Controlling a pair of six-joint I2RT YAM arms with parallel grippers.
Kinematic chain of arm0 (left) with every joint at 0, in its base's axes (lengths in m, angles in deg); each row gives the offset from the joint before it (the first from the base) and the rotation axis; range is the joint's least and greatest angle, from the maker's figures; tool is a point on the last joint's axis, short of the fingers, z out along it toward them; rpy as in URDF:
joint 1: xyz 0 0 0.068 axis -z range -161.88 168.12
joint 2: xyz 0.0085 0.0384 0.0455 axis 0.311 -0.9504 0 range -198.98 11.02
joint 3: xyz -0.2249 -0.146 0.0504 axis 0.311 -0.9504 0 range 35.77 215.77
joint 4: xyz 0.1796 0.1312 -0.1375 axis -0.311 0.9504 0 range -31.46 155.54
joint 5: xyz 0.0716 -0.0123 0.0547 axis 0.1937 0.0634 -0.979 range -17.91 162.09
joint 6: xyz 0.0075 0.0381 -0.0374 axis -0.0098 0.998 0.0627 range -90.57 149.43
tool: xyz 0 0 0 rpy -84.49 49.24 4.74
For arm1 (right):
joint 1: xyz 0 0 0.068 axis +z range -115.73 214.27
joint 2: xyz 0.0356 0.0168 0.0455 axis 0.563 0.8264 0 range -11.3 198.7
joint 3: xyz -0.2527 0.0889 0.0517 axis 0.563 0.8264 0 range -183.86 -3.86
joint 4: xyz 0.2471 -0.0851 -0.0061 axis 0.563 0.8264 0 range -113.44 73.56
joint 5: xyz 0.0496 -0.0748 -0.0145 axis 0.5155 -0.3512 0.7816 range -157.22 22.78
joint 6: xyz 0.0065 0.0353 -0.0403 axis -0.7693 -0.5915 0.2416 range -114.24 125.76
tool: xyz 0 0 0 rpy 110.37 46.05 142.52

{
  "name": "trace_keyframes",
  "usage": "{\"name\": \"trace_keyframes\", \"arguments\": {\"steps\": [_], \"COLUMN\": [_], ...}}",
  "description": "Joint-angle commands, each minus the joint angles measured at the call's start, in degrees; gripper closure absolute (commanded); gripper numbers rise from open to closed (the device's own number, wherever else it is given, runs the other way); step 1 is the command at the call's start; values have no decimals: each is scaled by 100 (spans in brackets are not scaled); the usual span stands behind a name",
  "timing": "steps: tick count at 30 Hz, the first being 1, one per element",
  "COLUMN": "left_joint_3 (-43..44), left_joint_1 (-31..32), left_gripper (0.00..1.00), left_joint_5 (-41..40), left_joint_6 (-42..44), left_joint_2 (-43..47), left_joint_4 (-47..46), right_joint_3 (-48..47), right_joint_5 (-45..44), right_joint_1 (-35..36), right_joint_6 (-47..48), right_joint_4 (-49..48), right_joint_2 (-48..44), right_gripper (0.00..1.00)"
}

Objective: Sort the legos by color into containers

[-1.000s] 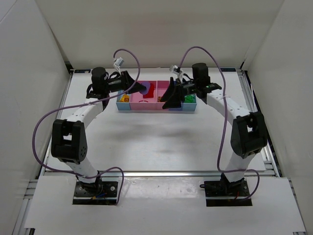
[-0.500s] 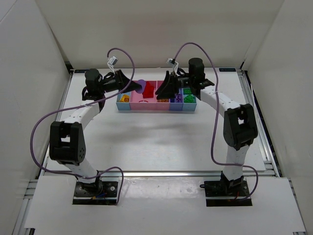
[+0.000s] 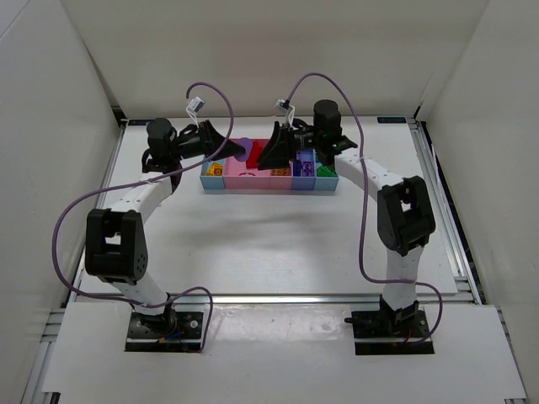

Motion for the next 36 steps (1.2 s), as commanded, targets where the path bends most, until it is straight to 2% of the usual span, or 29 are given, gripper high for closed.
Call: {"name": "trace_keyframes", "arguments": {"steps": [1, 14, 17, 22, 23, 25, 26, 29, 32, 36], "left_joint_3": [11, -120, -120, -147, -155, -147, -138, -147, -217, -217], "left_joint_1": [86, 235, 253, 262, 262, 262, 262, 262, 244, 34], "left_gripper": [74, 74, 74, 74, 73, 73, 73, 73, 74, 74], "left_joint_5": [119, 163, 154, 154, 154, 146, 146, 119, -3, -144], "left_joint_6": [43, 148, 174, 236, 245, 358, 394, 543, 640, 693], "left_joint_2": [235, 261, 244, 208, 208, 208, 208, 243, 314, 401], "left_joint_4": [-115, -123, -123, -123, -123, -53, 60, 167, 237, 237], "right_joint_3": [-360, -536, -519, -519, -519, -501, -492, -414, -317, -159], "right_joint_5": [-49, -102, -93, -49, -23, -5, 30, 30, 65, 232], "right_joint_1": [20, 37, 54, 72, 72, 90, 90, 90, 90, 20], "right_joint_6": [-54, -54, -63, -133, -151, -151, -151, -160, -142, 401], "right_joint_4": [-265, -283, -283, -370, -414, -423, -423, -449, -467, 154], "right_joint_2": [85, 234, 226, 208, 217, 217, 199, 164, 85, -178], "right_gripper": [22, 26, 36, 58, 65, 72, 81, 94, 96, 97]}}
